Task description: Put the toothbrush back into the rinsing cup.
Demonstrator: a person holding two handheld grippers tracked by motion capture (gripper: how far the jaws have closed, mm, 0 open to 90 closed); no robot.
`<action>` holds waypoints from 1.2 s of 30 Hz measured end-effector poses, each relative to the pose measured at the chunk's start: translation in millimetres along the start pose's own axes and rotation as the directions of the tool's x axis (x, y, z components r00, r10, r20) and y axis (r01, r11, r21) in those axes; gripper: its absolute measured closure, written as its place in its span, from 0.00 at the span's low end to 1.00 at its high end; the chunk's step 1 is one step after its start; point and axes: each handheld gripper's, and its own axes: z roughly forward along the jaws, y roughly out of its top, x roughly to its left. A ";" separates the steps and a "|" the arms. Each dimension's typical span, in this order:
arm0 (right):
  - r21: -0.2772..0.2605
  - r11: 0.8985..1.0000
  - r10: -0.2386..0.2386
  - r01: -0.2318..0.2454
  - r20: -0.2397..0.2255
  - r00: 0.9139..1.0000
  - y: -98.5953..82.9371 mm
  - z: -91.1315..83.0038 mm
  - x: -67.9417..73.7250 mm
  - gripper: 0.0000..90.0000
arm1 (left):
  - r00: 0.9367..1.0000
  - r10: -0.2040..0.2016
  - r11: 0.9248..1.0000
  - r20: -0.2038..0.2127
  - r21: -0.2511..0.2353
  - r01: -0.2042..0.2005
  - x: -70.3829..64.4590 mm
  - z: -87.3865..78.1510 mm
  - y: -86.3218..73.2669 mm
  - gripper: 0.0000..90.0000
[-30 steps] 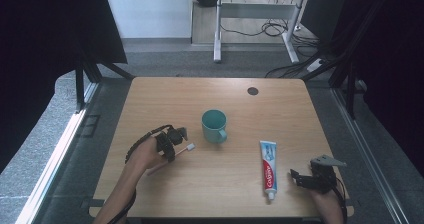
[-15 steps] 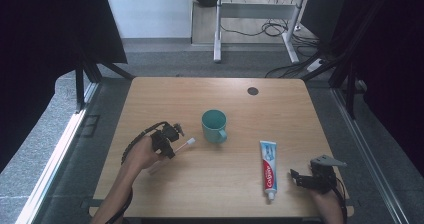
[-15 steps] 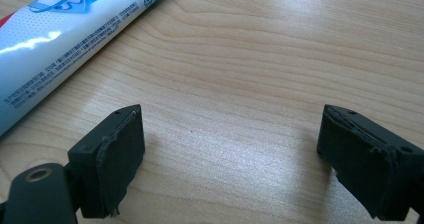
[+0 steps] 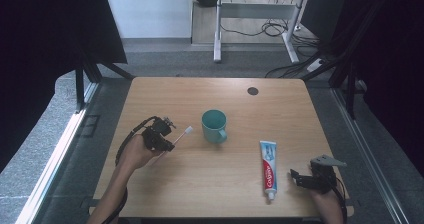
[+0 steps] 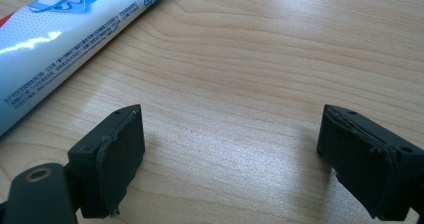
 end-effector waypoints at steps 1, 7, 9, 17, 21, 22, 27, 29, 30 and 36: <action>0.000 1.000 0.000 0.000 0.000 1.000 0.0 0.0 0.0 0.12 | 1.000 0.000 1.000 0.000 0.000 0.000 0.0 0.0 0.0 0.94; 0.000 1.000 0.000 0.000 0.000 1.000 0.0 0.0 0.0 0.13 | 1.000 -0.007 0.992 -0.002 -0.125 0.007 1.1 -13.9 -1.5 0.94; 0.000 1.000 0.000 0.000 0.000 1.000 0.0 0.0 0.0 0.12 | 1.000 -0.012 0.986 0.004 -0.164 0.013 1.0 -17.2 -2.1 0.94; 0.000 1.000 0.000 0.000 0.000 1.000 0.0 0.0 0.0 0.12 | 1.000 -0.024 0.951 0.010 -0.309 0.026 2.4 -29.6 -2.0 0.94; 0.000 1.000 0.000 0.000 0.000 1.000 0.0 0.0 0.0 0.12 | 0.999 -0.039 0.928 0.010 -0.369 0.040 1.8 -34.1 -1.0 0.94; 0.000 1.000 0.000 0.000 0.000 1.000 0.0 0.0 0.0 0.12 | 0.999 -0.039 0.922 0.012 -0.384 0.041 1.9 -35.2 -0.7 0.94; 0.000 1.000 0.000 0.000 0.000 1.000 0.0 0.0 0.0 0.12 | 0.999 -0.045 0.897 0.010 -0.439 0.045 -0.1 -39.9 3.1 0.94; 0.000 1.000 0.000 0.000 0.000 1.000 0.0 0.0 0.0 0.12 | 0.999 -0.034 0.883 0.008 -0.468 0.034 -1.7 -43.4 7.4 0.94; 0.000 1.000 0.000 0.000 0.000 1.000 0.0 0.0 0.0 0.12 | 0.999 -0.033 0.878 0.012 -0.478 0.035 -2.4 -43.7 9.0 0.94; 0.000 1.000 0.000 0.000 0.000 1.000 0.0 0.0 0.0 0.12 | 1.000 -0.027 0.850 0.005 -0.527 0.025 -6.2 -46.0 19.1 0.94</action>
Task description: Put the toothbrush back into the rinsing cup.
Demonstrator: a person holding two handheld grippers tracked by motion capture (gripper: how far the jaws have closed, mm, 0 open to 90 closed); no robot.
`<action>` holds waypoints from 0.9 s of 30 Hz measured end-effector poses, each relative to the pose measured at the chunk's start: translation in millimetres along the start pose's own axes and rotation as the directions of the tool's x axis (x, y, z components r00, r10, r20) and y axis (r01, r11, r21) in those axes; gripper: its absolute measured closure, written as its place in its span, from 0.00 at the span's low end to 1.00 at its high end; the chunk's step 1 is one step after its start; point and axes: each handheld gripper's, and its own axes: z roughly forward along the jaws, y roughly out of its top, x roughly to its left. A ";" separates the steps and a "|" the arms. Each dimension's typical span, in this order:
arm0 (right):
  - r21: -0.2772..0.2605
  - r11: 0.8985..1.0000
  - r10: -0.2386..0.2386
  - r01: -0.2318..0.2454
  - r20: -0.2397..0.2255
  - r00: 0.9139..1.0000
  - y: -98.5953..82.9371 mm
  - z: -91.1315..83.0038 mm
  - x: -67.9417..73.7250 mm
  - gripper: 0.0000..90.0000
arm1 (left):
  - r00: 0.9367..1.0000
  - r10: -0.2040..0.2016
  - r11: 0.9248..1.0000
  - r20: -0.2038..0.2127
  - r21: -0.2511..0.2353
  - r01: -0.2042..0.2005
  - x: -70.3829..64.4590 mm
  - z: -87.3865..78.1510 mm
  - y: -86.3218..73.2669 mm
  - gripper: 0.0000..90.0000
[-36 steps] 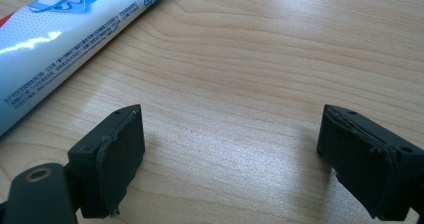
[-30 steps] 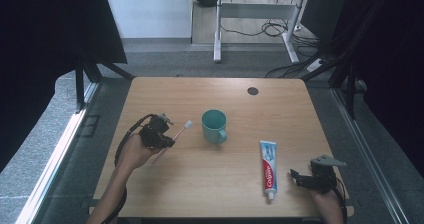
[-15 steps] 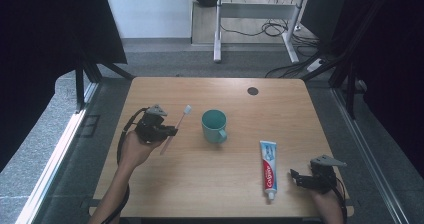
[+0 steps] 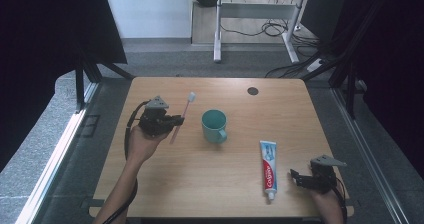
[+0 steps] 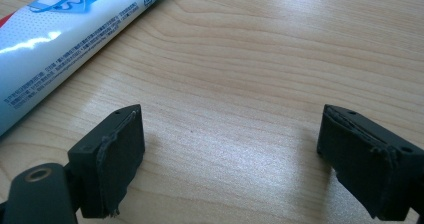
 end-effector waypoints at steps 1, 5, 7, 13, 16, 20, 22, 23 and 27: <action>0.000 1.000 0.000 0.000 0.000 1.000 0.0 0.0 0.0 0.12 | 1.000 -0.003 1.000 -0.002 -0.013 0.003 -0.7 0.9 1.9 0.94; 0.000 1.000 -0.001 0.001 -0.001 1.000 0.0 0.0 -0.1 0.12 | 1.000 -0.005 0.999 -0.004 -0.039 0.005 -2.1 4.1 7.7 0.94; 0.000 1.000 -0.001 0.001 -0.001 1.000 0.0 0.0 0.0 0.12 | 1.000 -0.006 0.999 -0.003 -0.053 0.005 -2.9 5.9 11.0 0.94; 0.000 1.000 0.000 0.000 -0.002 1.000 0.1 0.0 0.1 0.12 | 1.000 -0.008 0.995 -0.006 -0.101 0.007 -6.9 10.8 21.5 0.94; -0.001 1.000 0.000 0.000 -0.003 1.000 0.1 0.1 0.1 0.12 | 1.000 -0.003 0.994 -0.006 -0.110 0.002 -9.0 14.2 26.1 0.94; -0.001 1.000 0.000 0.000 -0.004 1.000 0.1 0.1 0.1 0.12 | 1.000 0.003 0.992 -0.005 -0.129 -0.004 -12.4 20.0 32.6 0.94; -0.001 1.000 -0.001 0.001 -0.004 1.000 0.1 0.1 0.1 0.12 | 1.000 0.003 0.990 -0.005 -0.141 -0.003 -14.2 23.2 35.6 0.94; -0.001 1.000 -0.001 0.001 -0.005 1.000 0.1 0.1 0.1 0.12 | 1.000 0.001 0.989 -0.004 -0.147 -0.002 -15.3 25.2 37.4 0.94; -0.001 1.000 -0.002 0.002 -0.006 1.000 0.1 0.1 0.0 0.12 | 1.000 0.006 0.987 -0.009 -0.161 -0.007 -18.8 31.4 42.4 0.94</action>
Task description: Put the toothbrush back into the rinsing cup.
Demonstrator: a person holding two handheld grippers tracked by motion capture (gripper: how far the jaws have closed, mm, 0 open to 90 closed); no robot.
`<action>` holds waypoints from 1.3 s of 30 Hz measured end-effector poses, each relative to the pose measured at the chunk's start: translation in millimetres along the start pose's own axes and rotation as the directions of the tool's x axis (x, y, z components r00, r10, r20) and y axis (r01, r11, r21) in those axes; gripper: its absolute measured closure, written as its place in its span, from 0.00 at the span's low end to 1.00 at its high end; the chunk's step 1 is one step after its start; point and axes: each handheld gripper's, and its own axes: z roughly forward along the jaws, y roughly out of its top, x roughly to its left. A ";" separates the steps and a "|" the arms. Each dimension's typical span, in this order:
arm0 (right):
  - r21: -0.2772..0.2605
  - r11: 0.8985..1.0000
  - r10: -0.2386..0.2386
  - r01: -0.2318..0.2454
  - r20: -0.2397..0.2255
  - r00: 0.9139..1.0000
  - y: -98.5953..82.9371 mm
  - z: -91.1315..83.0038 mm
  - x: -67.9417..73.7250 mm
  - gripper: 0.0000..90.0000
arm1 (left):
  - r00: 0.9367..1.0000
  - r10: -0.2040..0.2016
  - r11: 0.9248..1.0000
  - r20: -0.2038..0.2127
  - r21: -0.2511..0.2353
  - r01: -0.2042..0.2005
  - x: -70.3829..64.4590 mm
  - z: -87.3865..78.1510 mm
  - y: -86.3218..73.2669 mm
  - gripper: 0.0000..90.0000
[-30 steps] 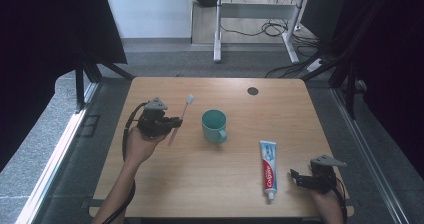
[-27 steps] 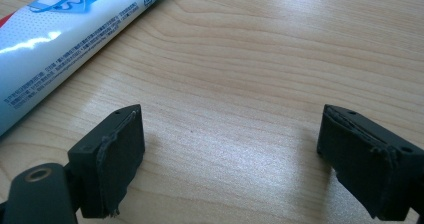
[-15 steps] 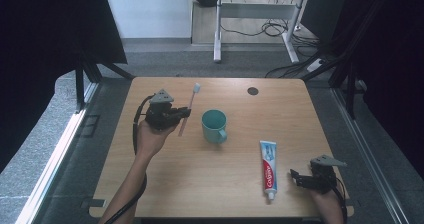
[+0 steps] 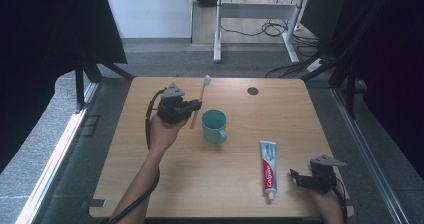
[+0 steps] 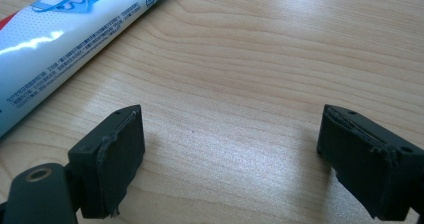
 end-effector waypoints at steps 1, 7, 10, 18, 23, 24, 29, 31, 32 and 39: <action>0.000 1.000 0.000 0.000 0.000 1.000 0.0 0.0 0.0 0.12 | 1.000 0.004 1.000 -0.002 -0.003 -0.004 -0.8 1.8 0.9 0.94; -0.001 1.000 -0.001 0.001 -0.001 1.000 0.0 0.1 0.0 0.12 | 1.000 0.001 1.000 -0.003 -0.027 -0.001 -4.5 13.0 5.4 0.94; -0.001 1.000 -0.003 0.003 -0.002 1.000 0.1 0.1 -0.1 0.12 | 1.000 0.001 0.999 -0.005 -0.035 -0.001 -6.4 19.4 6.7 0.94; -0.001 1.000 -0.007 0.007 -0.006 1.000 0.2 0.3 -0.1 0.12 | 1.000 0.015 0.999 -0.023 -0.043 -0.016 -9.7 35.9 6.5 0.94; -0.002 1.000 -0.008 0.008 -0.007 1.000 0.2 0.3 -0.1 0.12 | 0.999 0.009 0.998 -0.033 -0.058 -0.010 -8.9 49.0 3.0 0.94; -0.002 1.000 -0.009 0.009 -0.007 1.000 0.2 0.3 -0.2 0.12 | 0.999 0.006 0.998 -0.034 -0.059 -0.008 -9.0 50.9 1.9 0.94; 0.000 1.000 -0.009 0.009 -0.009 1.000 0.3 0.3 -0.1 0.12 | 0.999 -0.004 0.998 -0.038 -0.062 0.002 -9.4 58.0 -6.1 0.94; 0.000 1.000 -0.008 0.008 -0.011 1.000 0.3 0.3 0.0 0.12 | 0.999 -0.012 0.998 -0.037 -0.065 0.010 -9.4 60.3 -9.9 0.94; 0.000 1.000 -0.008 0.008 -0.011 1.000 0.2 0.3 0.0 0.12 | 0.999 -0.015 0.998 -0.037 -0.063 0.013 -9.2 61.5 -11.8 0.94; 0.001 1.000 -0.010 0.010 -0.011 1.000 0.3 0.2 0.0 0.12 | 0.998 -0.035 0.998 -0.044 -0.059 0.032 -6.8 66.8 -26.2 0.94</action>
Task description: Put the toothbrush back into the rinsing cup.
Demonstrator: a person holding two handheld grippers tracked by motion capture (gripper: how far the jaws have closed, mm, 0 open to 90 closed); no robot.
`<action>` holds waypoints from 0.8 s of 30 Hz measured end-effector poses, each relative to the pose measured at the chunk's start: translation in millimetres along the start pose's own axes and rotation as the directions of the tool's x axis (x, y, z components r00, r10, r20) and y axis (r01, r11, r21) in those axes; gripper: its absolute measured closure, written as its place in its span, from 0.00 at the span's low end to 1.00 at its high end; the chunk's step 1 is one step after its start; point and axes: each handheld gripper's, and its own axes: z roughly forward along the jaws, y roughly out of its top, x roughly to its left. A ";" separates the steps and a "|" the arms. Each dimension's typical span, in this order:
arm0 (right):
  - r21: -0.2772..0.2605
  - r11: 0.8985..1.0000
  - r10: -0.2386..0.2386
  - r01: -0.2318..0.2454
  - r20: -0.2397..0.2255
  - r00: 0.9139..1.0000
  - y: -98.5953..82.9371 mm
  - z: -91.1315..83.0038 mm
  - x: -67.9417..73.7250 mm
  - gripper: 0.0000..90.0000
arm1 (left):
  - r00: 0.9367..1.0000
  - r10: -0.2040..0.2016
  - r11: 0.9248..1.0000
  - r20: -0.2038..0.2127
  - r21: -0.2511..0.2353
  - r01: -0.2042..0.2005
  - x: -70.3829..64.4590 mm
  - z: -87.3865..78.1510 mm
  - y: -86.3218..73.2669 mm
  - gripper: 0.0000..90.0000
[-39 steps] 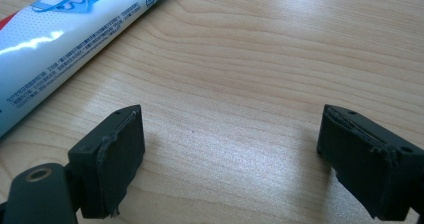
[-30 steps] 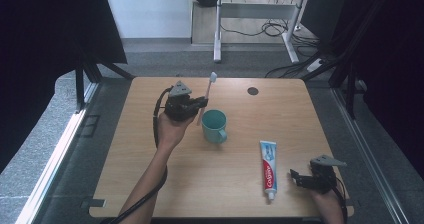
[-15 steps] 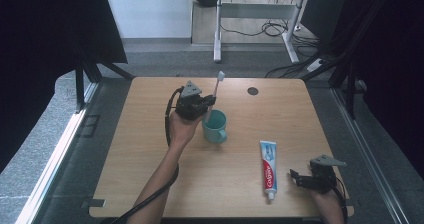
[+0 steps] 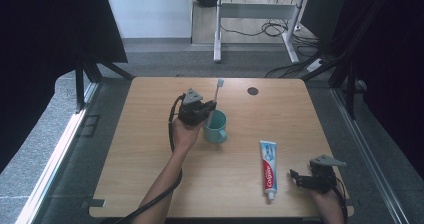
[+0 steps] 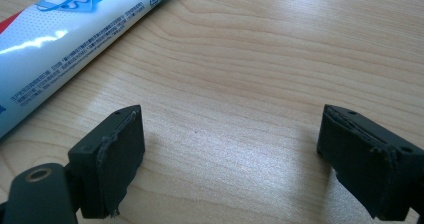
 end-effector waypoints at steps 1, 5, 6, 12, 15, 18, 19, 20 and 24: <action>0.000 1.000 -0.001 0.001 0.000 1.000 0.0 0.0 0.0 0.12 | 1.000 0.000 1.000 -0.002 0.001 0.000 -0.2 0.7 -2.5 0.94; 0.001 1.000 -0.001 0.001 0.000 1.000 0.0 0.0 0.0 0.12 | 1.000 0.015 1.000 -0.007 0.013 -0.014 -1.4 2.2 -10.5 0.94; 0.000 1.000 0.000 0.000 0.000 1.000 0.1 0.1 0.0 0.12 | 1.000 0.017 1.000 -0.010 0.016 -0.017 -2.0 2.6 -12.0 0.94; -0.001 1.000 -0.002 0.002 0.001 1.000 0.1 0.2 0.0 0.12 | 0.999 0.031 0.999 -0.009 0.033 -0.031 -4.4 6.3 -21.7 0.93; -0.001 1.000 -0.002 0.002 0.000 1.000 0.1 0.2 0.0 0.12 | 0.999 0.030 0.999 -0.011 0.042 -0.029 -6.9 9.3 -25.5 0.93; 0.000 1.000 -0.002 0.002 0.000 1.000 0.1 0.2 0.0 0.12 | 0.999 0.037 0.998 -0.013 0.054 -0.036 -8.9 11.8 -28.3 0.93; -0.001 1.000 -0.002 0.002 0.000 1.000 0.1 0.2 0.0 0.12 | 0.999 0.039 0.998 -0.015 0.057 -0.038 -9.4 12.6 -28.9 0.93; -0.001 1.000 -0.002 0.002 0.000 1.000 0.1 0.2 0.0 0.12 | 0.999 0.037 0.997 -0.014 0.062 -0.036 -10.1 13.3 -29.5 0.93; -0.001 1.000 -0.002 0.002 0.000 1.000 0.1 0.2 0.0 0.12 | 0.998 0.054 0.995 -0.018 0.082 -0.053 -12.0 15.9 -31.0 0.93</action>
